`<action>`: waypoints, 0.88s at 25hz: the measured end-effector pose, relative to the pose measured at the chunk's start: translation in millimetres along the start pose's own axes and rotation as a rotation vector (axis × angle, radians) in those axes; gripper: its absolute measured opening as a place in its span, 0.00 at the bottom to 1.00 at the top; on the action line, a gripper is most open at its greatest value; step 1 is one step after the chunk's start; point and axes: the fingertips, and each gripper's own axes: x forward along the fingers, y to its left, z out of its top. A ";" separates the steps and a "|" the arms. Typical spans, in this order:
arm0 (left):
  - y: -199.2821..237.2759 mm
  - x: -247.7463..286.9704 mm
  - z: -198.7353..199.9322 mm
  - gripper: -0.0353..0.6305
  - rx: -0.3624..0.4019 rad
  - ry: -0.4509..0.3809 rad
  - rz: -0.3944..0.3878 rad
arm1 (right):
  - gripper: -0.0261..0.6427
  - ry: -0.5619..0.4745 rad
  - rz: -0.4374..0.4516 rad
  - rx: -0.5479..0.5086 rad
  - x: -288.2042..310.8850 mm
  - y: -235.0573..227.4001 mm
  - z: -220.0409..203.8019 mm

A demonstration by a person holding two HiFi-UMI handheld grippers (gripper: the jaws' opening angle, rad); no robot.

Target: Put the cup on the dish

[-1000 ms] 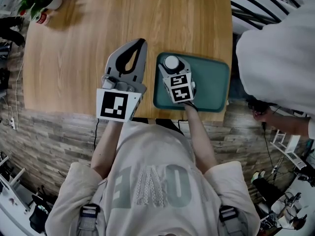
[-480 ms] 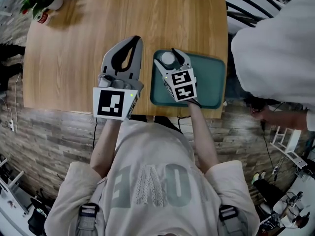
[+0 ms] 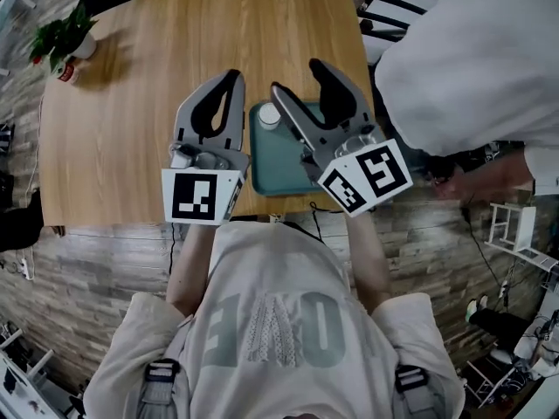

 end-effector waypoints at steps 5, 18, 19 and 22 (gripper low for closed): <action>-24.3 4.8 36.4 0.07 0.035 -0.091 -0.030 | 0.30 -0.143 -0.127 -0.087 -44.5 -2.3 48.7; -56.4 -0.4 64.8 0.07 0.106 -0.128 -0.073 | 0.07 -0.122 -0.254 -0.171 -80.6 -9.7 44.3; -57.3 0.0 65.3 0.07 0.110 -0.130 -0.076 | 0.07 -0.119 -0.258 -0.174 -80.3 -10.7 44.2; -60.1 1.4 64.6 0.07 0.115 -0.126 -0.082 | 0.07 -0.116 -0.266 -0.179 -80.0 -13.1 45.1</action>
